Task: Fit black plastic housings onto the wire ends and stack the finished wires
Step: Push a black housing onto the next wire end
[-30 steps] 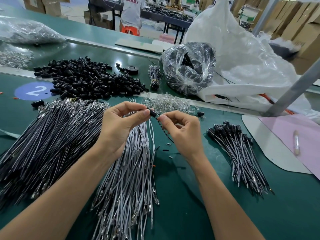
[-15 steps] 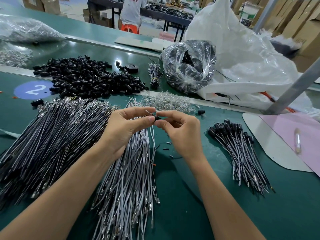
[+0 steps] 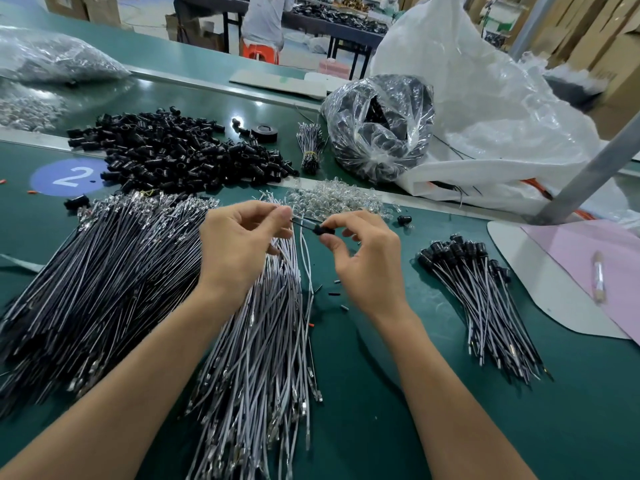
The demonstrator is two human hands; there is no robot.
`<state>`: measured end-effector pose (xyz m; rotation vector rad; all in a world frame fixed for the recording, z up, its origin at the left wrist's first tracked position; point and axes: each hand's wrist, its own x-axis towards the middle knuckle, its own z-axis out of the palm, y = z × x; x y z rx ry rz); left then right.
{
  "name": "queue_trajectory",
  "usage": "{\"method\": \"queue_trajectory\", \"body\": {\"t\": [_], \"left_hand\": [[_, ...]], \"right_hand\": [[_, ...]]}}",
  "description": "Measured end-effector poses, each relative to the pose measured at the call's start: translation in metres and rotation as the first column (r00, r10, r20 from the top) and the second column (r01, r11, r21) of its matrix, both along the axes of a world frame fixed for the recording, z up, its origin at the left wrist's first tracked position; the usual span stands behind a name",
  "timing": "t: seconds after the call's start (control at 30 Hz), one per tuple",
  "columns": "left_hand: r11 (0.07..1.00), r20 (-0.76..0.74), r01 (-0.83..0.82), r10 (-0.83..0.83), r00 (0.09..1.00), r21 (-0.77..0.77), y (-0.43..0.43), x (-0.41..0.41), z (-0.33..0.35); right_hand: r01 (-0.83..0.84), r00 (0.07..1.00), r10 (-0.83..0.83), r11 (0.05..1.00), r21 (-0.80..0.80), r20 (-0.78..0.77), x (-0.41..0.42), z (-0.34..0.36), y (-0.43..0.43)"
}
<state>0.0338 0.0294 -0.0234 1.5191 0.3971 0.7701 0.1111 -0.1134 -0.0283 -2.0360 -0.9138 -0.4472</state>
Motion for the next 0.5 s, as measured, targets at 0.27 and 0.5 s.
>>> {"method": "queue_trajectory", "body": {"t": [0.27, 0.5], "left_hand": [[0.951, 0.032, -0.131, 0.146, 0.989, -0.281, 0.018, -0.006, 0.008], [0.724, -0.024, 0.568, -0.626, 0.78, -0.392, 0.021, -0.007, 0.011]], "right_hand": [[0.055, 0.908, 0.069, 0.958, 0.28, -0.414, 0.014, 0.007, -0.009], [0.208, 0.44, 0.766, 0.42, 0.883, -0.469, 0.017, 0.024, -0.017]]}}
